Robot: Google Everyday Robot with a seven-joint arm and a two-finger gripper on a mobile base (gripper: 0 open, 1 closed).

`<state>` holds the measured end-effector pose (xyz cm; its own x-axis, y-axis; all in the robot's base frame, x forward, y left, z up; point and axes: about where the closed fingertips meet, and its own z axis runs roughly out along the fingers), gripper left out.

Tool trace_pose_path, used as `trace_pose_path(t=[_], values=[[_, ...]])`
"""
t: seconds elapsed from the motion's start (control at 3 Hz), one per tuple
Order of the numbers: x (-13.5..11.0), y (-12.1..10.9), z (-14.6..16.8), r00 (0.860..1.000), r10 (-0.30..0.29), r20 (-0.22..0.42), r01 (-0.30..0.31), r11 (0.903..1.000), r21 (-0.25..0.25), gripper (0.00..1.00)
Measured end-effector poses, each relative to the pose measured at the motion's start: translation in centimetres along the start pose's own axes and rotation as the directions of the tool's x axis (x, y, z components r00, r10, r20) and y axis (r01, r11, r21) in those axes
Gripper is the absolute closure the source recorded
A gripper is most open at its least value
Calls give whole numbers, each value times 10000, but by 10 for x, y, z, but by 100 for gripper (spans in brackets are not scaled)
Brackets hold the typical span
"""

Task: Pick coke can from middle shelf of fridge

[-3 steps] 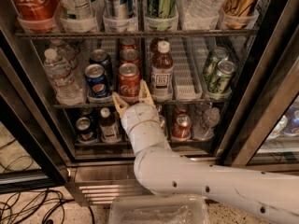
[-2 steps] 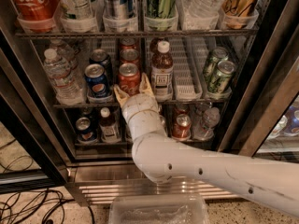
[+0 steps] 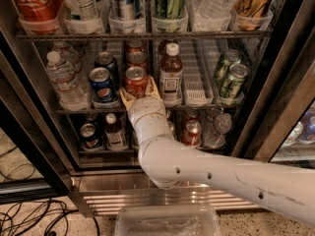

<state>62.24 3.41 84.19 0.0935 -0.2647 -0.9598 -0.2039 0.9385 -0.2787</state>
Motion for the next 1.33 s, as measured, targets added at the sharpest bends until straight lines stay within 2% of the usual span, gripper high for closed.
trace_pose_path(t=[0.67,1.0,1.33], values=[[-3,0,0,10000,83,0,-83,9999,-69,100],[-16,0,2,9988,492,-4,-492,9980,-402,100],[-40,-6,4,9938,1104,139,-1093,9917,-682,100]])
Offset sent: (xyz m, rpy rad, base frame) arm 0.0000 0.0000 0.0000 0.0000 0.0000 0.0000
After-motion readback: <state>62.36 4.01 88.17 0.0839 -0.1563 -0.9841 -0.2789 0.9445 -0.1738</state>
